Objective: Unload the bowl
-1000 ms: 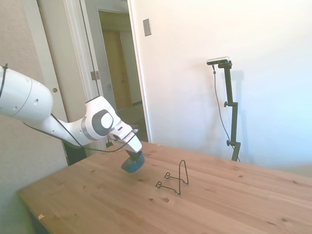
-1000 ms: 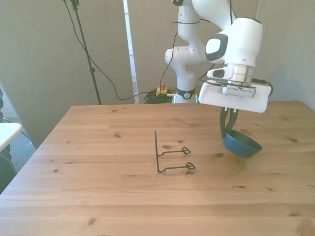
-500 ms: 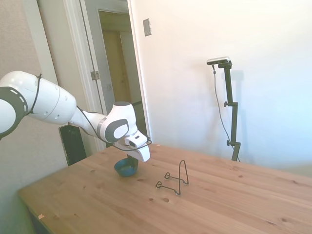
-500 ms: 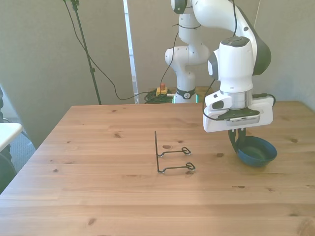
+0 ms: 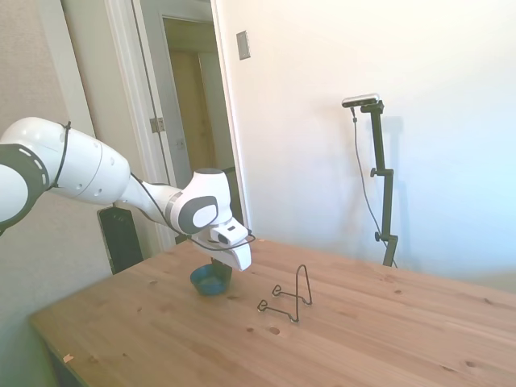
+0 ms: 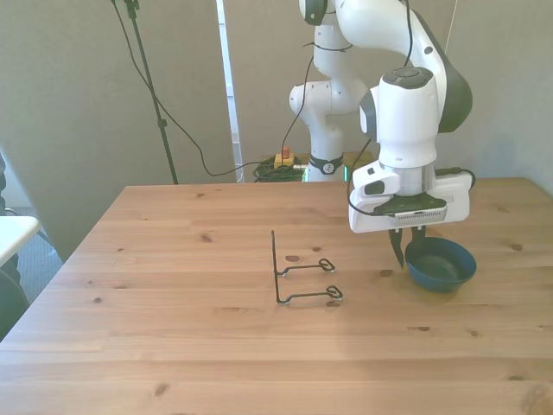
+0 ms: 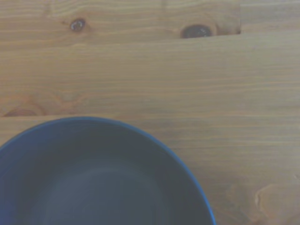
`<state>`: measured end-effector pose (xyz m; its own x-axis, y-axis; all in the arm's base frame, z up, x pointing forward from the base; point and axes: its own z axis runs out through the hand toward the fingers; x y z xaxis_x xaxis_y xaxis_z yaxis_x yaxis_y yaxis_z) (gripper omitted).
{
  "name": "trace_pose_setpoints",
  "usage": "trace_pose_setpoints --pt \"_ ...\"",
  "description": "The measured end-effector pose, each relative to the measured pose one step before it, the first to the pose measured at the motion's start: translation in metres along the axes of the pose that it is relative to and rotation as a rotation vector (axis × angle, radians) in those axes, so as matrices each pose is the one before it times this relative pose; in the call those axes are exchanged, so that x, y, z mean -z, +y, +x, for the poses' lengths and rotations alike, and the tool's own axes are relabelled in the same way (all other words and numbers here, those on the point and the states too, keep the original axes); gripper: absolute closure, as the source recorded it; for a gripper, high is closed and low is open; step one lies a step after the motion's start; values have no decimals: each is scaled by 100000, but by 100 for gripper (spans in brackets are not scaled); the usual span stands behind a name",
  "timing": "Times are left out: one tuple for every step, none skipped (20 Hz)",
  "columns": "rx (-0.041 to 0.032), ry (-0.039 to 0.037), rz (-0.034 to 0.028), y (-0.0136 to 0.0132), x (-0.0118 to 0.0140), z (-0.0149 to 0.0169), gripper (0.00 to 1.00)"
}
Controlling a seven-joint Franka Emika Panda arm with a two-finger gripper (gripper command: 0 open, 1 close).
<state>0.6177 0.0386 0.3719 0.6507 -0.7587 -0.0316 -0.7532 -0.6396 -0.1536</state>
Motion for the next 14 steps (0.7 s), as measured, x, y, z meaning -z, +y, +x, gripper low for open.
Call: trace_pose_setpoints --pt "-29 -152 -242 94 96 43 0" --pt "51 172 32 65 236 34 0" --pt "138 583 305 49 492 16 0" --pt "388 928 311 75 685 -52 0" --pt "504 1030 327 112 758 -133 0" --pt "578 1156 470 157 881 -212 0" --pt "906 1426 271 201 968 -295 0" --pt "918 1438 -37 242 929 -345 0" --pt "725 1096 -92 313 1008 -422 0" --pt "654 574 -208 339 966 -426 0" --pt "692 647 -291 352 1037 -429 0" --pt "678 921 -466 336 1037 -348 0" --pt "487 656 -476 326 941 -309 0" --pt "542 365 -790 280 699 -270 0"
